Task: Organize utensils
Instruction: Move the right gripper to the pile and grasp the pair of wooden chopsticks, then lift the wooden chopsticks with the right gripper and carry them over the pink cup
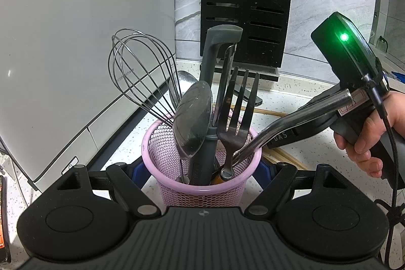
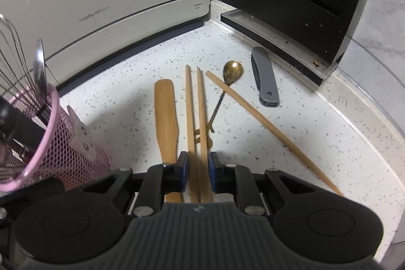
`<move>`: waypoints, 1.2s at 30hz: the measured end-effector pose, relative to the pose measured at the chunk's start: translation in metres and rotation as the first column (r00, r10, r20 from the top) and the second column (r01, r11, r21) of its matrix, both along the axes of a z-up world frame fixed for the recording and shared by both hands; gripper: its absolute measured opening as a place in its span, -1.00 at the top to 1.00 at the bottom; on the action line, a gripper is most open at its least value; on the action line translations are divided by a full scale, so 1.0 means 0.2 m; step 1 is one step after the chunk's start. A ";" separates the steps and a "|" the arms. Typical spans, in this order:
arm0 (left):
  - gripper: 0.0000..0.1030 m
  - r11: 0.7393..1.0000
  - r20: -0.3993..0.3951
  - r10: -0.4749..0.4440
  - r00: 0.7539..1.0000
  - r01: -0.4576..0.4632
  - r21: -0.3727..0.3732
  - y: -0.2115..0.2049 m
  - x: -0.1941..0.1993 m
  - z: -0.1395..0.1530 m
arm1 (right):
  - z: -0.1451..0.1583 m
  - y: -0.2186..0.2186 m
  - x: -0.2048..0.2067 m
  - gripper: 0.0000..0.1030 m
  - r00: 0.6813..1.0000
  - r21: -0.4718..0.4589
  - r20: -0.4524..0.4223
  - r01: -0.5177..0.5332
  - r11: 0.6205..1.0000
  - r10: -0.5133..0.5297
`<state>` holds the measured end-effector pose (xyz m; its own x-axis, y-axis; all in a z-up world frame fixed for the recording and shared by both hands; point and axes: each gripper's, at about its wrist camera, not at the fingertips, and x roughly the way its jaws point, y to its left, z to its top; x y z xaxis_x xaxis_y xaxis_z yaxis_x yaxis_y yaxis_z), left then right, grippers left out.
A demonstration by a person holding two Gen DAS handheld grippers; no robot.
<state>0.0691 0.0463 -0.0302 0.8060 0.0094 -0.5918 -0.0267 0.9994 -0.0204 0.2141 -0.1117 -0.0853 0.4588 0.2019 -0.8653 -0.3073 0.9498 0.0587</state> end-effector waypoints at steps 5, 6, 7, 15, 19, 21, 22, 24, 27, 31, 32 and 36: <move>-0.80 1.000 0.000 0.001 1.000 -0.001 0.000 0.00 0.00 0.00 | 0.00 0.03 0.00 0.52 1.000 -0.017 0.004 -0.015 1.000 0.015; -0.80 1.000 0.000 0.001 1.000 -0.001 0.000 0.00 0.00 0.00 | 0.00 0.03 0.00 0.52 1.000 -0.021 0.005 -0.015 1.000 0.015; -0.80 1.000 0.000 0.000 1.000 0.000 0.000 0.00 0.00 0.00 | 0.00 0.03 0.00 0.52 1.000 -0.024 0.006 -0.014 1.000 0.014; -0.80 1.000 -0.001 -0.006 1.000 0.006 -0.001 0.00 -0.01 0.00 | 0.00 0.04 -0.03 0.82 0.999 -0.047 0.025 -0.045 0.998 0.046; -0.80 1.000 -0.001 -0.007 1.000 0.007 0.000 0.00 0.00 0.00 | 0.01 0.04 -0.04 0.84 0.998 -0.037 0.029 -0.063 0.997 0.064; -0.80 1.000 0.000 -0.007 1.000 0.007 0.000 0.00 -0.01 0.00 | 0.02 0.04 -0.05 0.84 0.997 -0.025 0.029 -0.070 0.997 0.070; -0.80 1.000 -0.001 -0.006 1.000 0.006 0.000 0.00 0.00 0.00 | 0.03 0.04 -0.06 0.84 0.997 -0.024 0.035 -0.071 0.997 0.072; -0.80 1.000 -0.001 -0.006 1.000 0.006 0.000 0.00 -0.01 0.00 | 0.05 0.04 -0.06 0.84 0.996 -0.017 0.046 -0.072 0.997 0.073; -0.80 1.000 -0.001 -0.006 1.000 0.006 0.000 0.00 -0.01 0.00 | 0.08 0.03 -0.07 0.84 0.996 0.007 0.058 -0.066 0.998 0.066; -0.80 1.000 -0.001 -0.005 1.000 0.005 0.000 0.00 0.00 0.00 | 0.15 0.00 -0.10 0.84 0.995 0.049 0.089 -0.053 0.997 0.048; -0.80 1.000 -0.001 -0.005 1.000 0.005 0.000 0.00 0.00 0.00 | 0.17 -0.01 -0.10 0.84 0.994 0.067 0.097 -0.050 0.997 0.043; -0.80 1.000 -0.001 -0.006 1.000 0.006 0.000 0.00 0.00 0.00 | 0.24 -0.06 -0.13 0.84 0.991 0.146 0.135 -0.038 0.989 0.018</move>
<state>0.0687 0.0469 -0.0302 0.8054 0.0048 -0.5927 -0.0210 0.9996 -0.0204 0.1890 -0.1235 -0.0376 0.5602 0.3377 -0.7564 -0.3480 0.9246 0.1550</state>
